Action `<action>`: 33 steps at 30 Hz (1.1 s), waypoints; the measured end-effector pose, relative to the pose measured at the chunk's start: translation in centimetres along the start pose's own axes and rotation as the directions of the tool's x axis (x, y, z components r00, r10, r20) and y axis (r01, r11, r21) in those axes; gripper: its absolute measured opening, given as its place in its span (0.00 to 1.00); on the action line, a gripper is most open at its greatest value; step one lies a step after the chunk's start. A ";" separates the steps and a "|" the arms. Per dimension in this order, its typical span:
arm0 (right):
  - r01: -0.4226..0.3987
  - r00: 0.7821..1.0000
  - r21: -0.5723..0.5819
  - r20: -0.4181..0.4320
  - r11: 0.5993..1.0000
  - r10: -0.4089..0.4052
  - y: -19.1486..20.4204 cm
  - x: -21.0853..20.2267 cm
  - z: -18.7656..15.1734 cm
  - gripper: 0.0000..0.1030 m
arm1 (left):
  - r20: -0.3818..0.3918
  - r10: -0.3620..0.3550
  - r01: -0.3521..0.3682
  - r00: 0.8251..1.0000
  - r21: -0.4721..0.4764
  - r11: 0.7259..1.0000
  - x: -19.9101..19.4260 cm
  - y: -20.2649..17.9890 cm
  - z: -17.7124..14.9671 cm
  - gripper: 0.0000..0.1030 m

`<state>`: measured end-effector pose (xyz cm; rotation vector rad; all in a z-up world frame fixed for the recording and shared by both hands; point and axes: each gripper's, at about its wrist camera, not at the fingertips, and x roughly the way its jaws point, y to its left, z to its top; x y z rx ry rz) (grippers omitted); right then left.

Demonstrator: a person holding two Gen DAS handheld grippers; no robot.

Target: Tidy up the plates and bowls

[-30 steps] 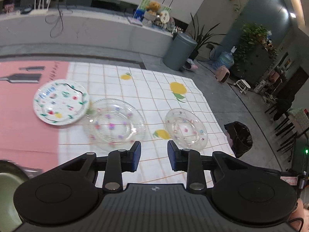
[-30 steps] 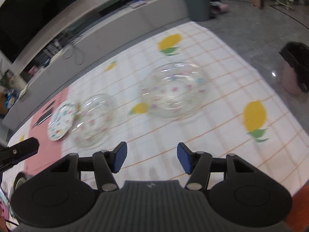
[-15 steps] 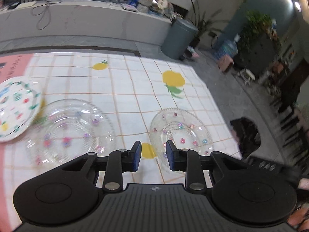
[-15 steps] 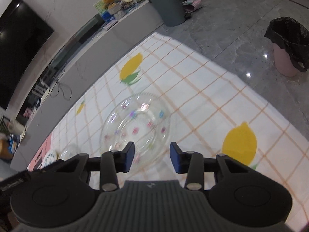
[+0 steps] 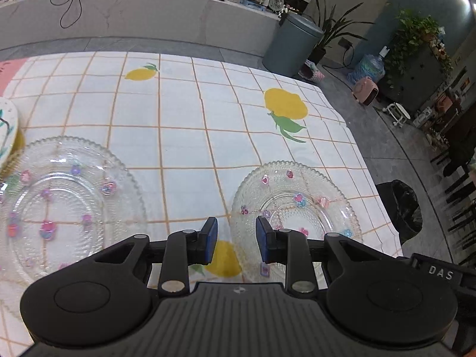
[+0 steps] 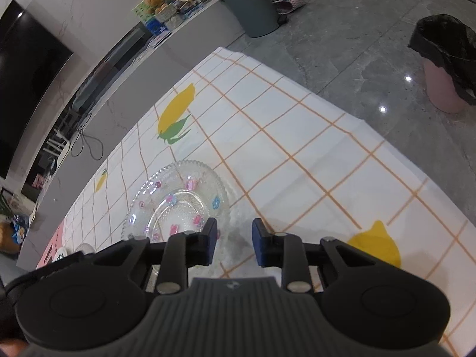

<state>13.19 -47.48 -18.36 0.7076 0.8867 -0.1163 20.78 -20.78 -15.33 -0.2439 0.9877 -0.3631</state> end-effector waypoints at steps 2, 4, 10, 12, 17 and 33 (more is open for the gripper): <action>-0.014 1.000 -0.007 0.002 1.000 0.014 0.0 0.3 0.2 0.25 | 0.015 0.008 -0.008 1.000 0.019 1.000 0.3 -0.3 0.1 0.31; -0.022 1.000 -0.014 0.007 1.000 0.022 0.1 0.5 0.3 0.25 | 0.015 0.008 -0.008 1.000 0.019 1.000 0.5 -0.5 0.3 0.31; 0.002 1.000 -0.050 0.007 0.999 -0.001 1.1 1.4 0.4 0.12 | -0.004 0.016 -0.016 1.000 0.021 1.000 0.8 -0.8 0.5 0.17; 0.019 1.000 -0.044 0.006 0.999 -0.019 1.2 1.4 0.4 0.08 | -0.012 0.016 -0.016 1.000 0.009 1.000 0.8 -0.7 0.5 0.16; 0.024 1.000 -0.023 -0.015 0.999 -0.025 1.2 1.2 0.6 0.08 | -0.014 0.013 -0.013 1.000 -0.007 1.000 -0.1 -0.5 0.4 0.13; -0.020 0.997 -0.034 -0.077 0.999 0.017 3.0 -3.6 -4.0 0.07 | 0.013 0.012 -0.011 1.000 -0.067 0.998 -7.4 1.9 -3.3 0.10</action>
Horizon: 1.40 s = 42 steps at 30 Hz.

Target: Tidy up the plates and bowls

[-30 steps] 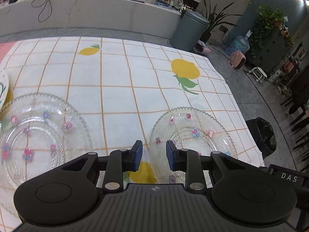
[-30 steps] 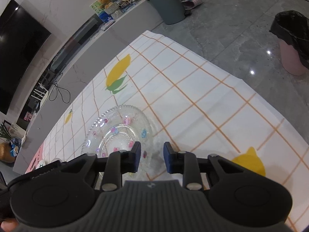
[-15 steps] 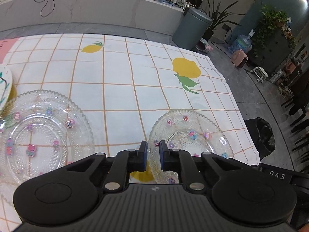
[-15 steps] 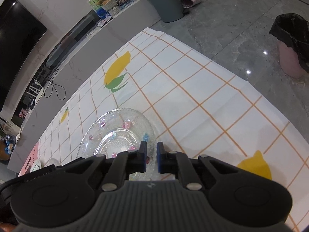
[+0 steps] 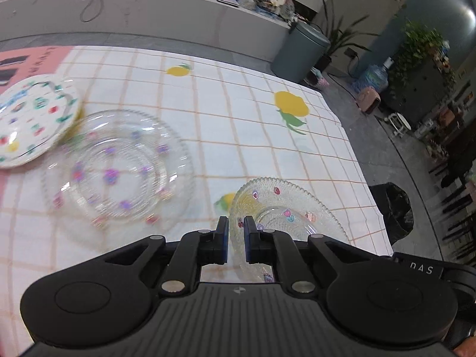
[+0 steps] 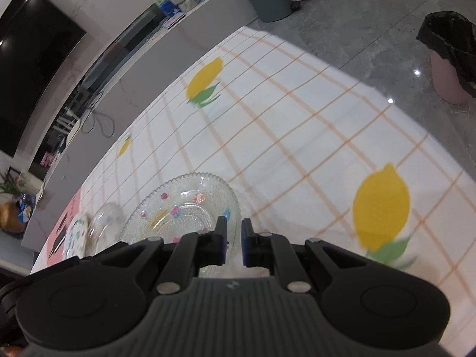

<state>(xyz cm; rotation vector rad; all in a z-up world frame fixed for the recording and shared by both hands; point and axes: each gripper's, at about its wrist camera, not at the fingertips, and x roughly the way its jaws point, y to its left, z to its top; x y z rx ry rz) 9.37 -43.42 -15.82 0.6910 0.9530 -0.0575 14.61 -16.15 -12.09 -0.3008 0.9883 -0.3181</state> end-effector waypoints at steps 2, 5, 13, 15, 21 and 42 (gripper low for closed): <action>-0.010 1.000 -0.006 -0.013 1.000 0.010 0.6 -0.4 -1.0 0.07 | 0.009 -0.002 0.002 1.000 -0.014 1.000 -1.2 0.8 -0.5 0.10; -0.034 0.999 -0.003 -0.037 0.999 0.033 1.3 -0.8 -2.4 0.07 | 0.022 -0.005 0.006 1.000 -0.038 0.999 -3.1 2.1 -1.4 0.10; -0.083 0.992 -0.042 -0.101 0.996 0.079 3.8 -1.9 -6.2 0.08 | 0.050 0.025 -0.021 0.998 -0.079 0.997 -7.8 4.8 -3.9 0.10; -0.095 0.989 -0.047 -0.116 0.994 0.089 4.1 -2.2 -7.0 0.08 | 0.054 0.031 -0.026 0.998 -0.085 0.996 -8.7 5.3 -4.8 0.10; -0.106 0.984 -0.068 -0.148 0.992 0.095 4.7 -2.8 -8.9 0.07 | 0.043 0.032 -0.027 0.999 -0.122 0.992 -10.3 7.1 -7.4 0.10; -0.119 0.967 -0.121 -0.239 0.985 0.088 6.3 -1.6 -12.7 0.06 | 0.035 0.076 -0.068 0.997 -0.191 0.979 -11.2 11.0 -10.6 0.10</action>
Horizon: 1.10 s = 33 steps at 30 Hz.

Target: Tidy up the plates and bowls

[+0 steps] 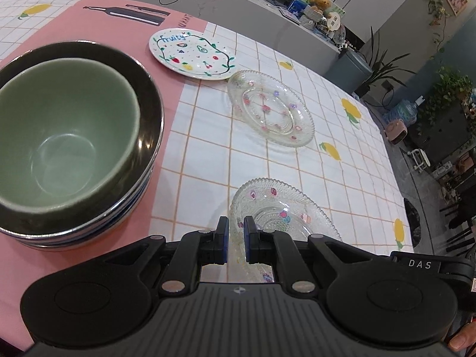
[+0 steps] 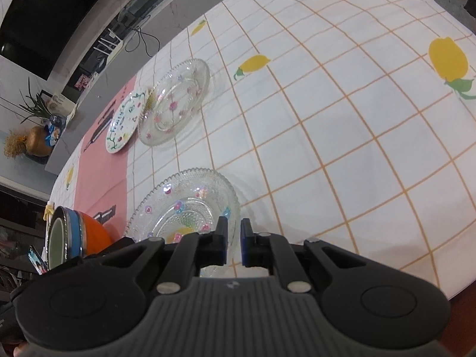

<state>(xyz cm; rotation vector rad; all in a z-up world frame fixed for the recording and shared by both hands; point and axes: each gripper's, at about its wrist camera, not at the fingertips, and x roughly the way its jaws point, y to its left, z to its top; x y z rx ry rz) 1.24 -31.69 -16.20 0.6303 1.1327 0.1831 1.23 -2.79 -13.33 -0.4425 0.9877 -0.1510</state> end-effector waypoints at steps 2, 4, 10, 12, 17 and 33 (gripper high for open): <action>0.004 1.000 0.004 -0.007 1.000 -0.004 0.0 0.4 -0.1 0.06 | -0.002 0.004 -0.004 1.000 0.003 1.000 0.2 0.1 -0.1 0.10; 0.006 1.000 0.007 -0.008 1.000 -0.006 -0.1 0.5 -0.1 0.06 | -0.004 0.005 -0.005 1.000 0.009 1.000 0.4 0.1 -0.1 0.10; 0.031 0.999 0.004 0.011 1.000 -0.031 -0.3 0.4 0.3 0.06 | -0.014 0.005 -0.005 1.000 0.039 0.999 1.2 -0.7 -0.2 0.10; 0.044 0.999 0.004 0.015 0.999 -0.044 -0.5 0.4 0.4 0.06 | -0.023 0.008 -0.006 1.000 0.048 0.999 1.7 -0.9 -0.3 0.11; 0.064 0.998 0.009 0.017 0.998 -0.064 -1.0 0.6 0.6 0.06 | -0.043 0.010 -0.007 0.999 0.068 0.998 2.5 -1.0 -0.7 0.12; 0.096 0.995 -0.054 0.033 0.994 -0.095 0.0 0.4 0.4 0.25 | -0.036 0.046 -0.041 0.998 0.136 0.990 1.9 -1.9 -0.5 0.14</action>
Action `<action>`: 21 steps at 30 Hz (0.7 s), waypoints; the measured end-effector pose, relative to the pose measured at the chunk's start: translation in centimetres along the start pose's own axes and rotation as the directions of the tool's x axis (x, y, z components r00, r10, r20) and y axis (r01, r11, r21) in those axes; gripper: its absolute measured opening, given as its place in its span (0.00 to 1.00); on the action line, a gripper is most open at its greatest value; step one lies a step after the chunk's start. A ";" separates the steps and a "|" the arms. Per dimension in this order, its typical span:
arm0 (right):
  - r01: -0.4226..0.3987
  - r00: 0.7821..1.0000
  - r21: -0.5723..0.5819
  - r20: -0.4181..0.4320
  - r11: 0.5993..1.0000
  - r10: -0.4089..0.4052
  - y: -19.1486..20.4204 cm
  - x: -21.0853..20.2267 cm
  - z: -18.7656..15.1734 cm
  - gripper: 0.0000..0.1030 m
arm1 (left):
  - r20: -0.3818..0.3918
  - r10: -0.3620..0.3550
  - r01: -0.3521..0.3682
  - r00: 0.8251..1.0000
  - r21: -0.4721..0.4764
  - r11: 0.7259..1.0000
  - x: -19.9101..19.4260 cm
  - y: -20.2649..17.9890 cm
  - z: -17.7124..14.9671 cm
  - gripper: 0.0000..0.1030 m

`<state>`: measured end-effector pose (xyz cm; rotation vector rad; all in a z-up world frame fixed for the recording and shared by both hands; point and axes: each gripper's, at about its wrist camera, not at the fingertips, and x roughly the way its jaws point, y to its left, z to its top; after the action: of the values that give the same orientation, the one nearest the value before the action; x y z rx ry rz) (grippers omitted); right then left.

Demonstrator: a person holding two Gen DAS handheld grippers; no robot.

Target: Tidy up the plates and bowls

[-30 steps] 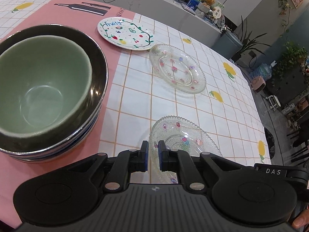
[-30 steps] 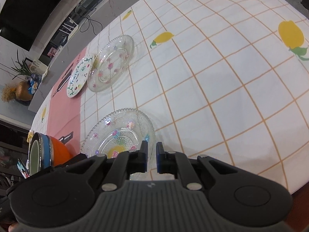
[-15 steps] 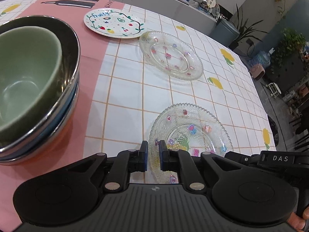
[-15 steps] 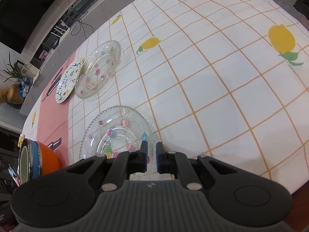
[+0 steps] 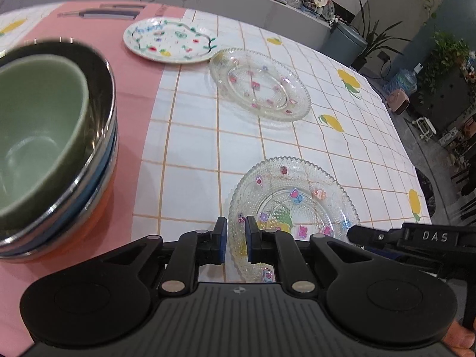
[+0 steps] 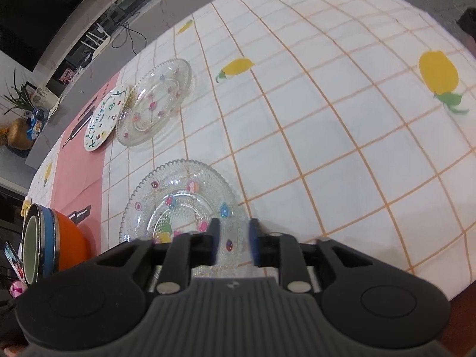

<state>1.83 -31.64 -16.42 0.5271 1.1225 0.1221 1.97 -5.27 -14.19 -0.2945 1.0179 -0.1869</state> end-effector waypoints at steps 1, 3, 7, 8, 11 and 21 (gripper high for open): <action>0.008 1.000 -0.014 0.012 1.000 -0.008 0.2 -0.2 0.0 0.26 | 0.009 0.018 -0.018 1.000 0.021 1.000 -0.3 -0.4 0.1 0.16; 0.025 0.999 -0.044 0.040 0.999 -0.024 0.5 -0.7 0.2 0.29 | 0.041 0.042 -0.045 0.998 0.068 0.997 -1.2 -1.2 0.4 0.23; 0.072 0.994 -0.082 0.089 0.994 -0.065 1.4 -1.6 0.8 0.40 | 0.105 0.064 -0.079 0.992 0.151 0.985 -2.7 -2.8 1.5 0.29; 0.081 0.992 -0.088 0.102 0.993 -0.072 1.6 -1.9 1.0 0.40 | 0.121 0.059 -0.079 0.991 0.164 0.983 -3.0 -3.0 1.9 0.31; 0.106 0.981 -0.113 0.174 0.988 -0.086 2.5 -2.8 1.5 0.40 | 0.153 0.053 -0.080 0.987 0.174 0.982 -3.6 -3.6 3.1 0.32; 0.103 0.965 -0.089 0.252 0.991 -0.077 4.1 -3.4 5.4 0.41 | 0.278 0.091 -0.121 0.956 0.096 0.988 -4.0 -3.9 8.7 0.32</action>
<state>5.81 -31.11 -9.90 0.3875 0.8889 0.0324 7.33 -6.45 -5.37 -0.1572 0.7441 -0.1018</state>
